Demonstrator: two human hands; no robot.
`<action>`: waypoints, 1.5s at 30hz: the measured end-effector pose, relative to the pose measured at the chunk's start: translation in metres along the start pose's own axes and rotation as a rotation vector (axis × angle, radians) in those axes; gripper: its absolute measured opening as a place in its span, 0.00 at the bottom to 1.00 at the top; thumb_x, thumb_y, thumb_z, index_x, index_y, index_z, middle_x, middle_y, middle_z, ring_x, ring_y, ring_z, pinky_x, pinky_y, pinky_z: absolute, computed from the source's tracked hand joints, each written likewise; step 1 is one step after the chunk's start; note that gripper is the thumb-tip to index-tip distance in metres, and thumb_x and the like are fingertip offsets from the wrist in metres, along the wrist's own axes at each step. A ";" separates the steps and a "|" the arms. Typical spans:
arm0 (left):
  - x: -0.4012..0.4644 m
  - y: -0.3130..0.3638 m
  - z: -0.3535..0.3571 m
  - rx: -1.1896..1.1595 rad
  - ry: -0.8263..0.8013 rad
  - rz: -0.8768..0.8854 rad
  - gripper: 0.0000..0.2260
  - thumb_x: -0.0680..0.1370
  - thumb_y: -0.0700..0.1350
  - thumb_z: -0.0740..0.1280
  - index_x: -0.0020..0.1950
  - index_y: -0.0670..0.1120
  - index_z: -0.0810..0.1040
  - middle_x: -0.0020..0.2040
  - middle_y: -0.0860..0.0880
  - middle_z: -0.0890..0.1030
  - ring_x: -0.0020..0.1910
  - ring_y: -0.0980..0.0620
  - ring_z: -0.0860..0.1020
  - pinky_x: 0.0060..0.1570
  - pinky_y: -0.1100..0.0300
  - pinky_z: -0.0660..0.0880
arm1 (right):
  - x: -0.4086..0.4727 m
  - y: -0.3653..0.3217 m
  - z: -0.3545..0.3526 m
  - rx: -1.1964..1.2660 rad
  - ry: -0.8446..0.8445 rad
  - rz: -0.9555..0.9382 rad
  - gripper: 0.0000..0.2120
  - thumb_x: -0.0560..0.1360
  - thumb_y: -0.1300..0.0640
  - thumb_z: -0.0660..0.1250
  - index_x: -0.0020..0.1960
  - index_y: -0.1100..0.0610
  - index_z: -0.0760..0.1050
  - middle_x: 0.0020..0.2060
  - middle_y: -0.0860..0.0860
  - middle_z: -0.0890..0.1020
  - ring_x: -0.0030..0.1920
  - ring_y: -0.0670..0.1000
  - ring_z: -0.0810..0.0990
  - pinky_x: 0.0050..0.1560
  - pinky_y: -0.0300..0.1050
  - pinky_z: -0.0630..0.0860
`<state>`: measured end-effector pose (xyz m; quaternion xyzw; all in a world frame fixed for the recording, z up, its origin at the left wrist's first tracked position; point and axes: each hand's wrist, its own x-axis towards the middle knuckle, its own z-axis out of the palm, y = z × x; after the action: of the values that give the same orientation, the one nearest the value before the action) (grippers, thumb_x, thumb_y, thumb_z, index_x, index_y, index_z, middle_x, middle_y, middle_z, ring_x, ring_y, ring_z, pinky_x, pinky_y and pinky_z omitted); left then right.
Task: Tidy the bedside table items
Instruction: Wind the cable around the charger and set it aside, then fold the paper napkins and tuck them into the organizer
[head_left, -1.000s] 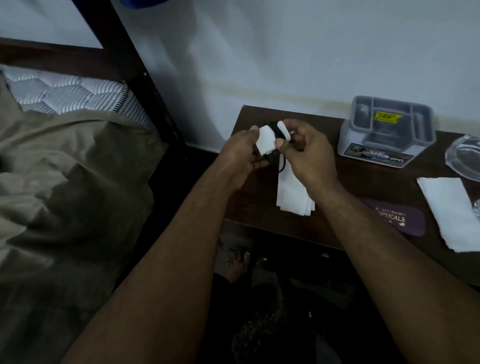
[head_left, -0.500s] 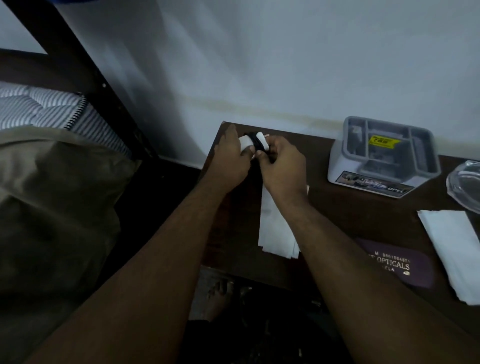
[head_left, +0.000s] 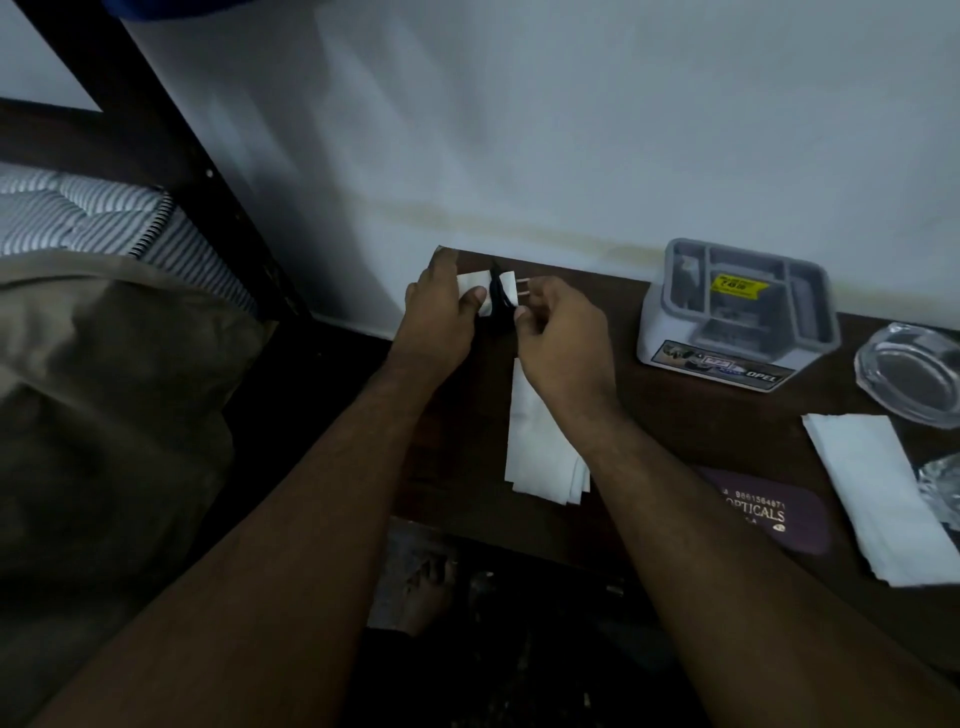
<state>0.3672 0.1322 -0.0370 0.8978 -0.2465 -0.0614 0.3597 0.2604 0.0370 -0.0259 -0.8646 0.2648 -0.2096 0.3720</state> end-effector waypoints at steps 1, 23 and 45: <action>-0.003 0.000 -0.002 0.014 -0.009 0.015 0.18 0.85 0.43 0.62 0.74 0.42 0.69 0.71 0.41 0.75 0.69 0.40 0.72 0.67 0.50 0.69 | -0.002 -0.001 -0.002 -0.012 0.001 -0.011 0.13 0.81 0.60 0.65 0.65 0.58 0.77 0.57 0.54 0.83 0.58 0.52 0.81 0.59 0.52 0.79; -0.079 0.057 -0.028 -0.055 0.155 0.079 0.15 0.85 0.48 0.61 0.69 0.43 0.74 0.65 0.44 0.77 0.65 0.46 0.73 0.60 0.59 0.68 | -0.053 -0.005 -0.070 -0.151 -0.063 -0.060 0.17 0.82 0.57 0.65 0.69 0.61 0.75 0.61 0.57 0.80 0.60 0.55 0.80 0.61 0.55 0.79; -0.141 0.068 -0.010 -0.075 -0.076 -0.208 0.15 0.81 0.47 0.70 0.63 0.41 0.78 0.58 0.46 0.80 0.52 0.53 0.74 0.48 0.60 0.70 | -0.094 0.007 -0.100 -0.137 -0.210 0.191 0.19 0.79 0.51 0.69 0.66 0.59 0.75 0.61 0.56 0.81 0.61 0.56 0.79 0.56 0.47 0.76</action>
<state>0.2198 0.1651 0.0072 0.9016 -0.1629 -0.1416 0.3750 0.1295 0.0376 0.0166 -0.8760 0.3191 -0.0630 0.3561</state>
